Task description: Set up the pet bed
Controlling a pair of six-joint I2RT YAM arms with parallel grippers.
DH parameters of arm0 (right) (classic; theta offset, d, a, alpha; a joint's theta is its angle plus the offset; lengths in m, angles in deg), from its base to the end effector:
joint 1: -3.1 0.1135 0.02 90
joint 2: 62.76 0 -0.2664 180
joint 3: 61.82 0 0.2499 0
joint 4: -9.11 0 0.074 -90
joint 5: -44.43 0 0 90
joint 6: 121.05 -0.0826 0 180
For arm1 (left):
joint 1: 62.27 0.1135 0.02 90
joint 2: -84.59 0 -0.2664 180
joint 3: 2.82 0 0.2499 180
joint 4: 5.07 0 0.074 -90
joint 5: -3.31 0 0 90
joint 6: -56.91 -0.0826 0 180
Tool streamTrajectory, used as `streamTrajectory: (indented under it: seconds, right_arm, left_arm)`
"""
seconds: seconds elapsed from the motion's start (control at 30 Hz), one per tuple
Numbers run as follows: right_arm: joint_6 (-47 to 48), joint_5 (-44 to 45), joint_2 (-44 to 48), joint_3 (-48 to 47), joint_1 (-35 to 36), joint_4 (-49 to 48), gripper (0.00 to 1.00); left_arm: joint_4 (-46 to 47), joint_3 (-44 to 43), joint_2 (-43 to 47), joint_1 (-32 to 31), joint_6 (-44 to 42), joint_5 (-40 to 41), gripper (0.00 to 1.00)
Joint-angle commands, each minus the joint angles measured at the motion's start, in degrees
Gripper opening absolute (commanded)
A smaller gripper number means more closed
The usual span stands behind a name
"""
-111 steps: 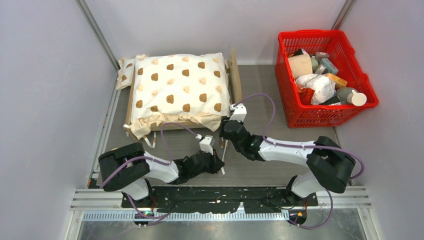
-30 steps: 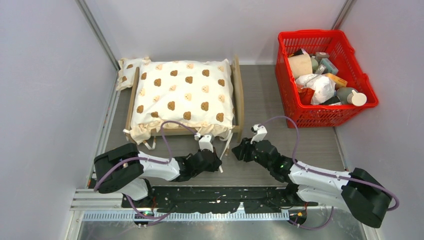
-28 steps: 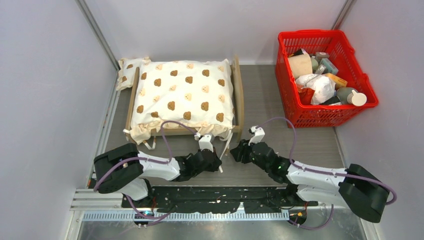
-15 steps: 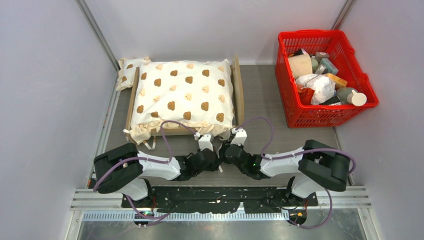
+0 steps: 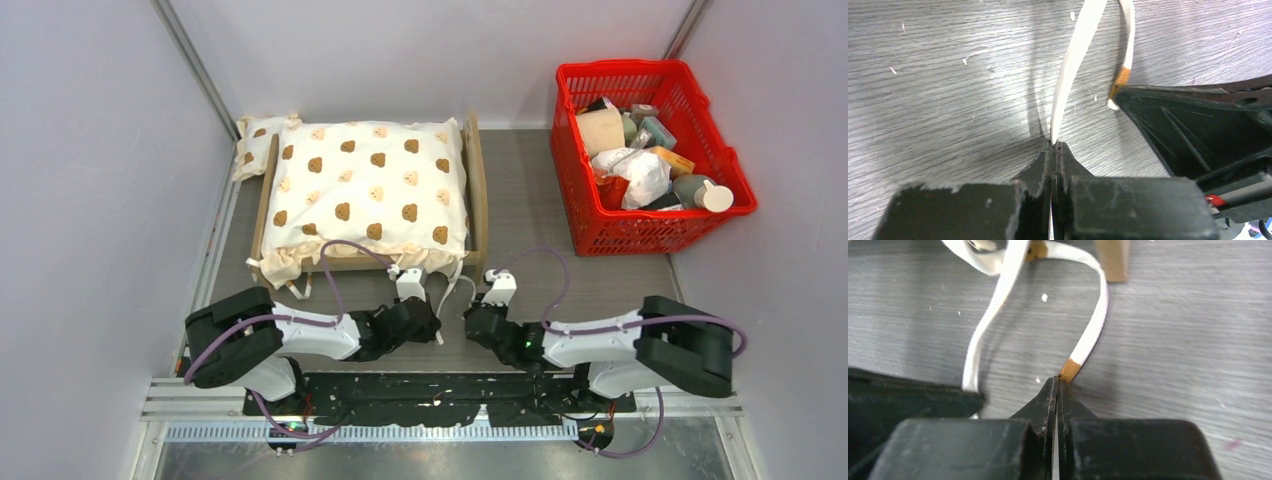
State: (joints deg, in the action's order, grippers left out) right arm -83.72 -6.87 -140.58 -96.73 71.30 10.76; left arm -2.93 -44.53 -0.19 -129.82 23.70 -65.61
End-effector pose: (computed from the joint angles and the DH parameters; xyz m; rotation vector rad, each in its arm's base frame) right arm 0.1391 0.2087 0.1066 0.0228 2.1792 0.4117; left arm 0.1391 -0.2589 0.1092 0.0215 2.3387 -0.7383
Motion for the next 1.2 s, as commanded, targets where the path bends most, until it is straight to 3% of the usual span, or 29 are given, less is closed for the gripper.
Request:
streamTrajectory:
  seconds: [0.0,0.13,0.23,0.33,0.5,0.63,0.87,1.17]
  right_arm:
    - [1.56,-3.22,9.62,6.65,0.43,-2.18,0.05]
    - [4.44,-3.33,14.96,7.64,0.33,-4.11,0.05]
    - [6.80,-3.41,16.60,6.57,-0.30,-3.18,0.05]
    - [7.93,-3.41,18.29,5.35,-1.02,-2.38,0.05]
    - [7.15,-2.09,22.53,4.46,-1.68,-0.43,0.05]
    - [6.05,0.65,24.10,3.92,-2.96,0.35,0.05]
    - [7.41,-0.63,23.48,2.50,-7.27,-1.48,0.05]
    - [8.16,-2.17,17.54,-1.29,-10.23,-4.38,0.05]
  left_arm:
    - [-4.66,-0.94,-0.56,-0.13,-1.47,1.00,0.02]
    - [-5.07,-2.17,1.28,-0.15,-5.65,1.71,0.30]
    - [-7.27,-3.34,4.93,-0.17,-9.39,3.63,0.42]
    - [-8.69,-4.36,8.40,-0.15,-13.04,6.40,0.48]
    - [-3.10,-5.66,8.89,1.31,-19.94,8.11,0.50]
    - [4.55,-7.36,6.10,3.87,-25.12,3.23,0.47]
    - [13.77,-8.40,2.16,7.56,-31.41,-3.33,0.50]
    - [18.35,-5.51,1.63,13.49,-30.07,-6.78,0.43]
